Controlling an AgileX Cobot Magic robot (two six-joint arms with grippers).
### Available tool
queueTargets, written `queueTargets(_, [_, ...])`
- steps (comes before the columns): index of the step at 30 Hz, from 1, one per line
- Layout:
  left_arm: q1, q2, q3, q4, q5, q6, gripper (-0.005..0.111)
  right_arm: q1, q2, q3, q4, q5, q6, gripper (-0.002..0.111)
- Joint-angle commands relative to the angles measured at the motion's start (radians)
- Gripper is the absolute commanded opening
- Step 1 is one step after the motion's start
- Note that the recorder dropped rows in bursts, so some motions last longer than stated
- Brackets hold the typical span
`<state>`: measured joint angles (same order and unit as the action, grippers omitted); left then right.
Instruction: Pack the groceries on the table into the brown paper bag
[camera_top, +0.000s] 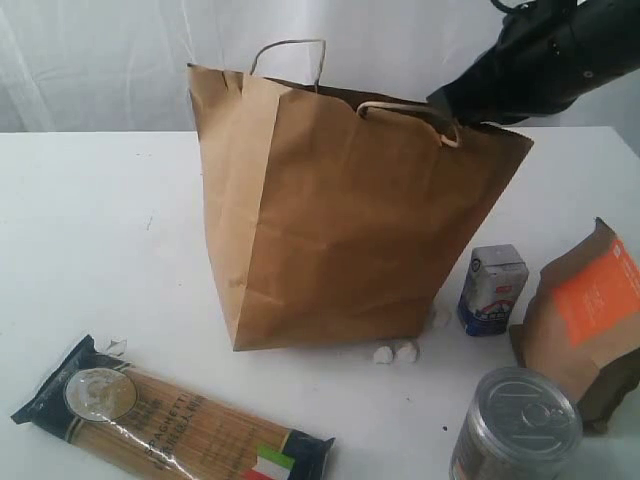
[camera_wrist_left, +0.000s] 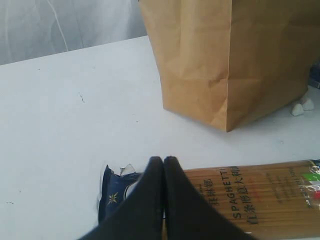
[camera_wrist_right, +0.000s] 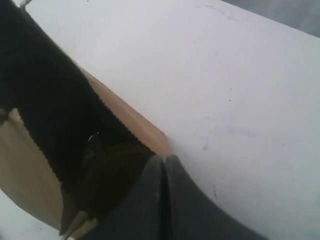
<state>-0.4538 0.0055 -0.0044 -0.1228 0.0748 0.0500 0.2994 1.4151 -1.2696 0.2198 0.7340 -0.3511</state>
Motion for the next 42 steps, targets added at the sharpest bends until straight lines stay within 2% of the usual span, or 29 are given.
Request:
queueTargets(1, [0.003,-0.005,0.004,-0.002,0.001,-0.001,0.000,0.000,-0.013,0.003,-0.013,0.028,-0.016,0.012])
queueTargets(4, [0.003,-0.005,0.004,-0.002,0.001,-0.001,0.000,0.003,-0.033,0.003,-0.013,0.028,-0.052,0.038])
queueTargets(6, [0.003,-0.005,0.004,-0.002,0.001,-0.001,0.000,0.015,-0.046,0.003,-0.011,0.028,-0.064,0.044])
queueTargets(29, [0.003,-0.005,0.004,-0.002,0.001,-0.001,0.000,0.020,-0.125,0.003,-0.018,0.088,-0.067,0.044])
queueTargets(42, [0.003,-0.005,0.004,-0.002,0.001,-0.001,0.000,0.020,-0.252,0.061,-0.131,0.071,-0.020,0.044])
